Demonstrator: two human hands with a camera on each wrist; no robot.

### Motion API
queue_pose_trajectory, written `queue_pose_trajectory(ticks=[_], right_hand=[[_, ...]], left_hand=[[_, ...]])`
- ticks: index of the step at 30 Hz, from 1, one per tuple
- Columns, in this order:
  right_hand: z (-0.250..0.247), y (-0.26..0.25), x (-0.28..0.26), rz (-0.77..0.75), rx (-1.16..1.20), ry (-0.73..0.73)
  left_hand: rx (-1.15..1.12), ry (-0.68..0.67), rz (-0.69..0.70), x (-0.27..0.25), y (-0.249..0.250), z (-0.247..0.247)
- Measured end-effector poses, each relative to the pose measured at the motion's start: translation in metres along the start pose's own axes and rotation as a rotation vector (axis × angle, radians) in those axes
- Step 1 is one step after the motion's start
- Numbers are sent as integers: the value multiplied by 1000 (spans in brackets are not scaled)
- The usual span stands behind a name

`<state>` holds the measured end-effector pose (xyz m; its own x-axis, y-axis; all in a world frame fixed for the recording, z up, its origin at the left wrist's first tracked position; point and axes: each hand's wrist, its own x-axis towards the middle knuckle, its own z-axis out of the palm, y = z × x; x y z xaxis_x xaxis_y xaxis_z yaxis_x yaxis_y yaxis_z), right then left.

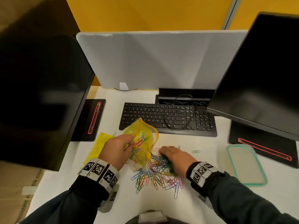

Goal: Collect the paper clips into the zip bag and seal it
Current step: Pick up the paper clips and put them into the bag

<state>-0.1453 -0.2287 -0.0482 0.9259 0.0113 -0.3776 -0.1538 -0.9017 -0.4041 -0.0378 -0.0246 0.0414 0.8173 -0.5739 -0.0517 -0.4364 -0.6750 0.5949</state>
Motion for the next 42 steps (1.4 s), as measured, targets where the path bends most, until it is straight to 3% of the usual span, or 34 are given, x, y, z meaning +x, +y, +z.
queue_pose_trajectory(ticks=[3,5,7,11,19,37,42], right_hand=[[-6,27,-27,189,183,83],[-10,43,-42,341,191,-11],[-7,46,-52,387,107,-101],[3,30,-43,316,73,-108],[-8,10,-21,188,39,18],[-4,-1,-23,306,73,127],[-24,-14,-38,298,207,300]], left_hand=[[-9,-7,21,2,2,5],[-2,-12,27,3,2,6],[1,-21,31,4,4,8],[22,-59,57,5,9,11],[77,-101,41,-3,14,9],[145,-166,13,-42,5,-5],[150,-182,17,-32,5,-7]])
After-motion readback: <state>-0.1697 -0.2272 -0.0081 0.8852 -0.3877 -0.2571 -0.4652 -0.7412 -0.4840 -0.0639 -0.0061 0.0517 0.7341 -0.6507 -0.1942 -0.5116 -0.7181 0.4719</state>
